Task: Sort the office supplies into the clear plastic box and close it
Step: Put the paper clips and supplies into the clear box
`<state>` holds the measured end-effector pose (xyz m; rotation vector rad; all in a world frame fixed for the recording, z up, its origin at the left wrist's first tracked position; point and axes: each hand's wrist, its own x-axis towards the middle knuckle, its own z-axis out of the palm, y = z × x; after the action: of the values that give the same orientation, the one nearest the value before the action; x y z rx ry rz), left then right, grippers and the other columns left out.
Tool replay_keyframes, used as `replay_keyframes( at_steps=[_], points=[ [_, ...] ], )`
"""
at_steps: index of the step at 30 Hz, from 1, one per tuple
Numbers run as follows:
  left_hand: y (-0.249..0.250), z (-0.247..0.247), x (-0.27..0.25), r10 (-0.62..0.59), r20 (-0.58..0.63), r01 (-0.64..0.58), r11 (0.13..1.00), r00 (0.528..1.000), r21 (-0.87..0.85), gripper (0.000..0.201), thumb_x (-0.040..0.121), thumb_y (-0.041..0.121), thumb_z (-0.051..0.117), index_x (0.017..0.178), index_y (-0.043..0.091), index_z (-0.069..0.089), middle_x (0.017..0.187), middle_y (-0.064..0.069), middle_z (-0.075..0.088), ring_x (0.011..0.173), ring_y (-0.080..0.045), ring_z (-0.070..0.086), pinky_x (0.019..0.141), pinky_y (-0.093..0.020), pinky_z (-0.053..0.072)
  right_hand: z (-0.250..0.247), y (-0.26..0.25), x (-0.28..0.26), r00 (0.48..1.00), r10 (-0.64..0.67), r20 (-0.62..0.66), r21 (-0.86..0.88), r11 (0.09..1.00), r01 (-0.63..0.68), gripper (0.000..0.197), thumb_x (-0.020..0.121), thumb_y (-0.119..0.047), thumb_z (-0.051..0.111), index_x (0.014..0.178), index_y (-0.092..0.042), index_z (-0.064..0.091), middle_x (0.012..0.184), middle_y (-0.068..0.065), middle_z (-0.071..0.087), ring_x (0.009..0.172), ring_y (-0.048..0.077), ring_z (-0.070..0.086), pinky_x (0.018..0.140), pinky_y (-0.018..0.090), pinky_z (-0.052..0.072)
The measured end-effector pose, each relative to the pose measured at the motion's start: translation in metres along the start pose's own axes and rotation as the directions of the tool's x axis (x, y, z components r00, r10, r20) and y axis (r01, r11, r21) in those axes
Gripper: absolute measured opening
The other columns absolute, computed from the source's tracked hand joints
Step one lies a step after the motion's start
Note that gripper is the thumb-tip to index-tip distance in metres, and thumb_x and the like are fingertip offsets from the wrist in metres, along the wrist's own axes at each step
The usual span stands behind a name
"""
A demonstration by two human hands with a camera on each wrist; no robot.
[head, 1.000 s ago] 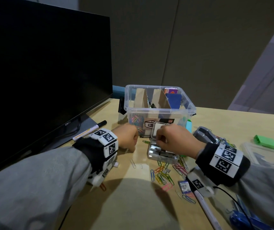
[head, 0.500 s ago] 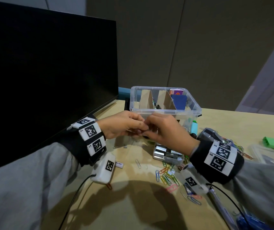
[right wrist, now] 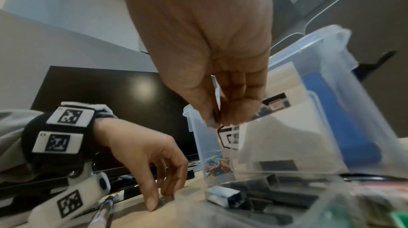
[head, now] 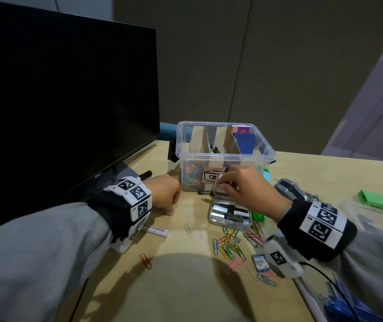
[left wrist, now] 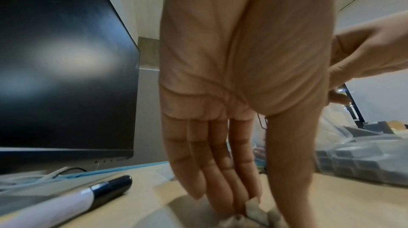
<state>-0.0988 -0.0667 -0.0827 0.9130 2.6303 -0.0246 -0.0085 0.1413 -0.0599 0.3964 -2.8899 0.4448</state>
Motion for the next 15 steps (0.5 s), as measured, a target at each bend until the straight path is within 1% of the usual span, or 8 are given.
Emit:
replay_keyframes(
  at_steps=[3,5,7,9,10,12,14,15],
  points=[
    [0.003,0.000,0.002,0.032,-0.024,-0.032,0.999,0.999,0.013,0.015,0.081,0.015,0.073,0.094,0.010,0.070,0.100,-0.004,0.067,0.085,-0.016,0.057,0.066,-0.022,0.041,-0.005,0.005,-0.005,0.995,0.074,0.061,0.011,0.997,-0.074,0.019,0.094,-0.015,0.061,0.108,-0.014,0.073,0.103,-0.002,0.068,0.079,0.005,0.055,0.073,0.011,0.043],
    [0.004,-0.001,0.002,0.036,-0.018,-0.036,0.999,0.999,-0.014,0.011,0.081,0.013,0.070,0.092,0.011,0.070,0.096,-0.003,0.066,0.079,-0.013,0.055,0.060,-0.019,0.039,-0.008,0.009,-0.007,0.991,0.112,0.074,0.029,0.993,-0.115,0.016,0.092,-0.014,0.062,0.104,-0.015,0.073,0.099,-0.005,0.069,0.078,0.004,0.058,0.074,0.010,0.045],
    [0.007,-0.002,0.000,0.037,-0.019,-0.038,0.998,0.999,-0.059,0.011,0.081,0.013,0.067,0.092,0.014,0.066,0.091,0.000,0.062,0.077,-0.011,0.053,0.058,-0.018,0.037,-0.010,0.014,-0.008,0.986,0.141,0.091,0.024,0.989,-0.144,0.012,0.090,-0.012,0.063,0.095,-0.015,0.073,0.090,-0.006,0.069,0.074,0.003,0.059,0.074,0.014,0.050],
    [0.012,-0.005,-0.001,0.049,-0.039,-0.054,0.988,0.998,-0.141,0.014,0.083,0.015,0.065,0.097,0.017,0.065,0.089,0.005,0.059,0.076,-0.008,0.052,0.059,-0.018,0.037,-0.012,0.018,-0.008,0.971,0.198,0.136,0.010,0.979,-0.202,0.008,0.088,-0.012,0.065,0.085,-0.014,0.072,0.082,-0.007,0.068,0.072,0.005,0.061,0.072,0.019,0.053],
    [0.016,-0.006,-0.002,0.065,-0.059,-0.075,0.979,0.996,-0.189,0.015,0.085,0.016,0.063,0.100,0.019,0.066,0.089,0.006,0.059,0.074,-0.004,0.052,0.059,-0.016,0.037,-0.012,0.021,-0.008,0.958,0.231,0.170,0.011,0.972,-0.237,0.009,0.087,-0.012,0.066,0.080,-0.014,0.071,0.080,-0.008,0.068,0.071,0.005,0.062,0.069,0.019,0.053],
    [0.025,-0.008,-0.003,0.108,-0.120,-0.138,0.950,0.987,-0.281,0.015,0.090,0.017,0.060,0.101,0.019,0.070,0.094,0.009,0.065,0.066,0.003,0.053,0.055,-0.011,0.037,-0.012,0.024,-0.009,0.929,0.278,0.245,0.009,0.957,-0.289,0.015,0.088,-0.014,0.066,0.073,-0.017,0.068,0.073,-0.012,0.065,0.067,0.002,0.060,0.060,0.014,0.047],
    [0.033,-0.010,-0.004,0.126,-0.170,-0.185,0.899,0.977,-0.398,0.014,0.091,0.017,0.061,0.099,0.018,0.072,0.091,0.010,0.067,0.059,0.007,0.053,0.052,-0.008,0.039,-0.010,0.025,-0.012,0.909,0.291,0.297,-0.006,0.953,-0.303,0.014,0.089,-0.016,0.066,0.076,-0.017,0.069,0.070,-0.015,0.061,0.065,-0.002,0.057,0.057,0.010,0.041],
    [0.037,-0.011,-0.004,0.131,-0.184,-0.203,0.863,0.974,-0.462,0.013,0.091,0.015,0.062,0.098,0.016,0.073,0.087,0.009,0.067,0.061,0.007,0.054,0.054,-0.008,0.042,-0.010,0.025,-0.013,0.905,0.287,0.312,-0.012,0.954,-0.299,0.011,0.089,-0.017,0.066,0.080,-0.015,0.071,0.072,-0.014,0.062,0.066,-0.001,0.057,0.057,0.009,0.040]
  ],
)
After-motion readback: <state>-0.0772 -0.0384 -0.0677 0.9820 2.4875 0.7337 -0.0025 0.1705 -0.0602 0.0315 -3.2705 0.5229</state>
